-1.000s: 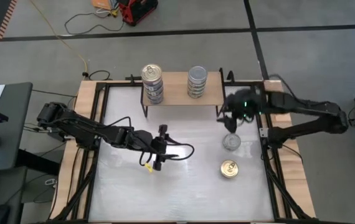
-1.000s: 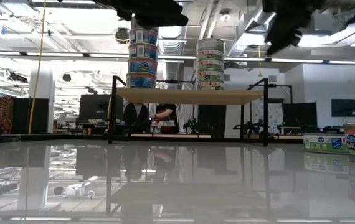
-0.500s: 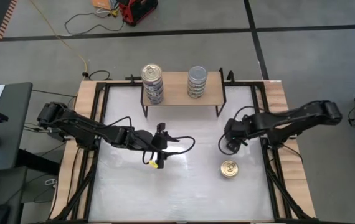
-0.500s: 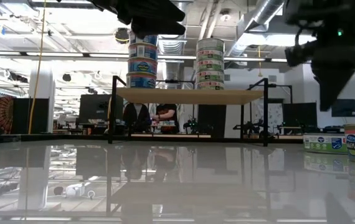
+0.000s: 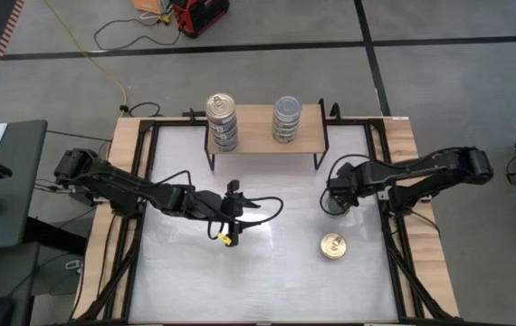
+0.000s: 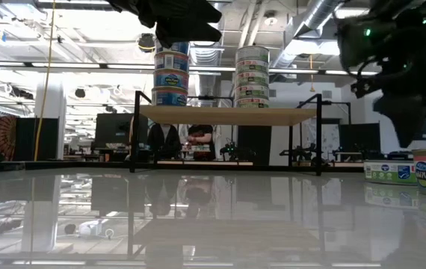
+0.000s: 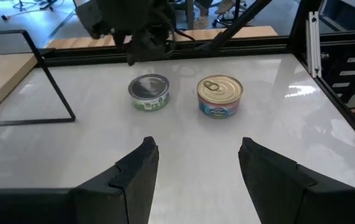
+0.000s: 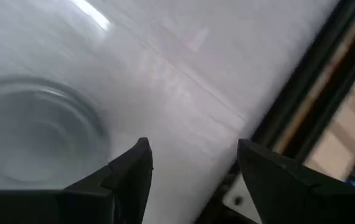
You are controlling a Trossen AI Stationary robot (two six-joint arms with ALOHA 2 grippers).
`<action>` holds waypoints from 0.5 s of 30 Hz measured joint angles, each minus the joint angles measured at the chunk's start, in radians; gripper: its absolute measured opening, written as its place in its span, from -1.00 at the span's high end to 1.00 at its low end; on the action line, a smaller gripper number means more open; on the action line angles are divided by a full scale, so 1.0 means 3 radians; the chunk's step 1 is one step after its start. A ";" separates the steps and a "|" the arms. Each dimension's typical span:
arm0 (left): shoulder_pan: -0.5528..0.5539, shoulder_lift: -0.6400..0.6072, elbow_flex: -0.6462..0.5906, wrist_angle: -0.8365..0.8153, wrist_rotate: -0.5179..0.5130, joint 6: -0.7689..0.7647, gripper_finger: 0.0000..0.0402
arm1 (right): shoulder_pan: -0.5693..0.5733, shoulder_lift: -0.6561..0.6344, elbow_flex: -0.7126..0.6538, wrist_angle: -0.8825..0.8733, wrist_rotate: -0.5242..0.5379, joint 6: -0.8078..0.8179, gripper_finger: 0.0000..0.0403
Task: Stack canned seafood by type on shelf
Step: Stack the green tuna can on top of the other green tuna cans on the shelf
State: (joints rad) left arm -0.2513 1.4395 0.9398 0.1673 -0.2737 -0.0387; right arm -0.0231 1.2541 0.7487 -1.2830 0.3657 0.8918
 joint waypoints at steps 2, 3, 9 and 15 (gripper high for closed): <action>-0.0028 0.0000 0.0000 0.0004 -0.0005 0.0033 -0.07 | -0.0076 0.0124 -0.0001 -0.0025 0.0000 -0.0098 -0.34; -0.0045 -0.0005 0.0000 0.0005 -0.0012 0.0062 -0.07 | -0.0108 0.0196 0.0000 -0.0034 -0.0001 -0.0166 -0.34; -0.0218 -0.0204 0.0000 -0.0065 -0.0300 0.0264 -0.07 | -0.0150 0.0652 -0.0001 0.0238 -0.0326 -0.0505 -0.34; -0.0317 -0.0413 0.0001 -0.0507 -0.0651 0.0241 -0.07 | -0.0040 0.0909 0.0094 0.0776 -0.0552 -0.0717 -0.34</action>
State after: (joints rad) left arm -0.3463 1.3155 0.9401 0.0152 -0.4689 0.0336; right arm -0.0353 1.5269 0.7769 -1.0502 0.2002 0.6766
